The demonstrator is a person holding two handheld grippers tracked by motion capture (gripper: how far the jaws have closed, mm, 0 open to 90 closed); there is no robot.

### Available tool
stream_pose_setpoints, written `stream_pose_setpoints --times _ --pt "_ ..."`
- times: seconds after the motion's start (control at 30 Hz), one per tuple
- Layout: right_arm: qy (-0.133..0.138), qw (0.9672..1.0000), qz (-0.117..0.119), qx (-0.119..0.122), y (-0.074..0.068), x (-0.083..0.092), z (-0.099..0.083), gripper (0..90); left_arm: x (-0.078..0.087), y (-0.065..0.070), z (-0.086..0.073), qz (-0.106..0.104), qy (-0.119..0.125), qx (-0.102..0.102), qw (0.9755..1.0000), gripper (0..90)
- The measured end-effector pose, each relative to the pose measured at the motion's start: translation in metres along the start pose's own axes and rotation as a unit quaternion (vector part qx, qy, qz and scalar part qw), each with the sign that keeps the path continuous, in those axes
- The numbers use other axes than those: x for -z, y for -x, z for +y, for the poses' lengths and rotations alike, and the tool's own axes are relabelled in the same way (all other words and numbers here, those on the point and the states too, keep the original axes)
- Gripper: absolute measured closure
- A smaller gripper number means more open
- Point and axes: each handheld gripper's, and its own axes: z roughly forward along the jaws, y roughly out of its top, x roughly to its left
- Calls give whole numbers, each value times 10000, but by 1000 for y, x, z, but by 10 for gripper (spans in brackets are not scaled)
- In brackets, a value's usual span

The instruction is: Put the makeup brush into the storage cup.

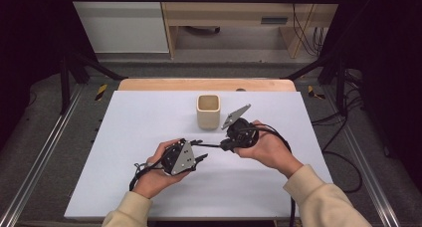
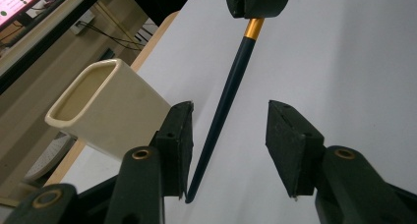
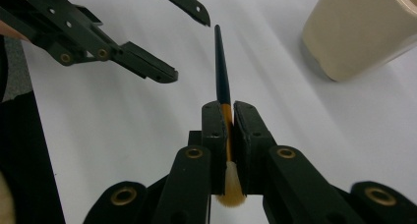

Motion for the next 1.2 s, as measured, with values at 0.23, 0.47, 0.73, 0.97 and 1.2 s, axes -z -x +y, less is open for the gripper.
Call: stream_pose_setpoints --times 0.23,0.47,0.73,0.97,1.2 --pt "-4 10000 44 9 -2 0 1 841 -11 1 3 -31 -26 -70 10000 604" --pt "-12 10000 51 -8 -3 -1 0 841 -15 4 7 -44 -16 -181 9998 667" --pt "-30 9999 100 45 -4 -3 2 841 -16 6 10 -98 -5 -276 9996 720" --pt "-56 9999 155 45 -5 -4 2 841 -16 8 11 -75 -3 -409 9991 778" --pt "1 9997 237 49 -4 -6 1 786 -15 12 12 -197 -120 -665 9975 828"
